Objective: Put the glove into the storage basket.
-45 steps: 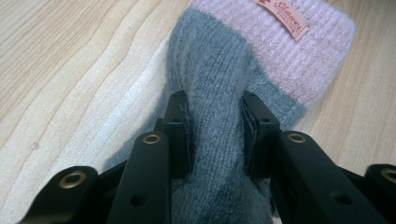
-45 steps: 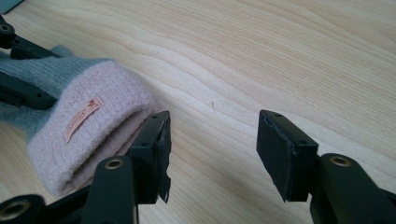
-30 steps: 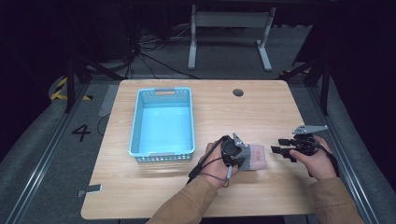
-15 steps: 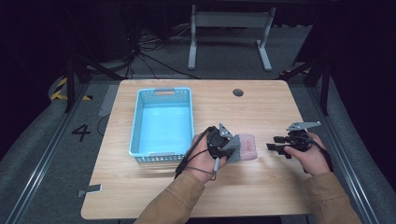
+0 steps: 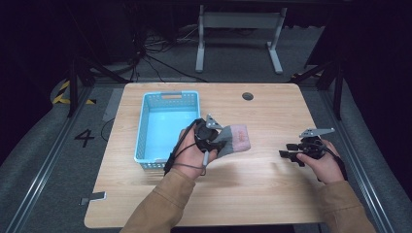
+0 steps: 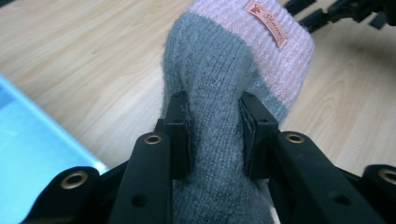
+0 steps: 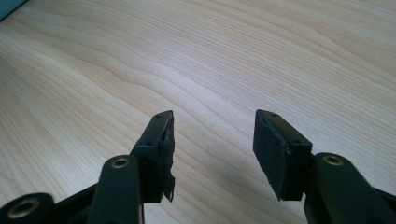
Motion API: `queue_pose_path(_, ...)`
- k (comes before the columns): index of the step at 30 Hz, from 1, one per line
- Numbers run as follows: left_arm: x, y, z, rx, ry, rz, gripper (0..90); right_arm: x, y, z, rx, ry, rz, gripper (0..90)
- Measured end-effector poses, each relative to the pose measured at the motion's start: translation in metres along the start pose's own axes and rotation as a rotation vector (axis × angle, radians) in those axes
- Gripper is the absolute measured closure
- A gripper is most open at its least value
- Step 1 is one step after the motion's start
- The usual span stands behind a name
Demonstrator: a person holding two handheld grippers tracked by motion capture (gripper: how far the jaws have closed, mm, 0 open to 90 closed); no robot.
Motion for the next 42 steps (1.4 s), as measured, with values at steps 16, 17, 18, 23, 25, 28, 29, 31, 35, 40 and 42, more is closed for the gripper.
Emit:
queue_pose_path(16, 0.007, 0.046, -0.031, -0.057, -0.026, -0.048, 68.6, 0.017, -0.010, -0.009, 0.038, 0.026, 0.003, 51.9)
queue_pose_path(17, 0.008, 0.049, -0.033, -0.060, -0.029, -0.051, 68.6, 0.017, -0.010, -0.010, 0.036, 0.028, 0.000, 52.1)
queue_pose_path(18, 0.009, 0.052, -0.036, -0.061, -0.034, -0.055, 68.6, 0.018, -0.010, -0.010, 0.037, 0.028, 0.000, 52.2)
queue_pose_path(23, 0.011, 0.067, -0.048, -0.067, -0.070, -0.091, 68.5, 0.022, -0.010, -0.011, 0.043, 0.035, -0.010, 52.4)
queue_pose_path(25, 0.014, 0.075, -0.051, -0.081, -0.067, -0.098, 68.5, 0.024, -0.012, -0.013, 0.058, 0.042, -0.009, 52.3)
queue_pose_path(28, 0.017, 0.084, -0.054, -0.090, -0.062, -0.107, 68.5, 0.025, -0.012, -0.013, 0.057, 0.044, -0.009, 52.3)
queue_pose_path(29, 0.018, 0.086, -0.055, -0.094, -0.064, -0.108, 68.5, 0.025, -0.012, -0.014, 0.060, 0.045, -0.009, 52.3)
queue_pose_path(31, 0.020, 0.093, -0.058, -0.100, -0.064, -0.120, 68.4, 0.026, -0.013, -0.014, 0.059, 0.044, -0.013, 52.2)
queue_pose_path(35, 0.024, 0.105, -0.062, -0.114, -0.054, -0.123, 68.4, 0.027, -0.013, -0.015, 0.058, 0.044, -0.008, 52.2)
queue_pose_path(40, 0.030, 0.119, -0.069, -0.137, -0.043, -0.119, 68.4, 0.028, -0.012, -0.015, 0.059, 0.045, -0.006, 52.1)
queue_pose_path(42, 0.033, 0.125, -0.070, -0.149, -0.038, -0.130, 68.4, 0.029, -0.012, -0.015, 0.058, 0.049, -0.008, 52.1)
Point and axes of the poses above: each handheld gripper's, and its own axes: z roughly forward along the jaws, x roughly out of its underside, y roughly to its left, the point moved 8 cm from there along z, roughly forward along the jaws, and after that the axes turned 7 degrees about x, right-handed, at the moved point
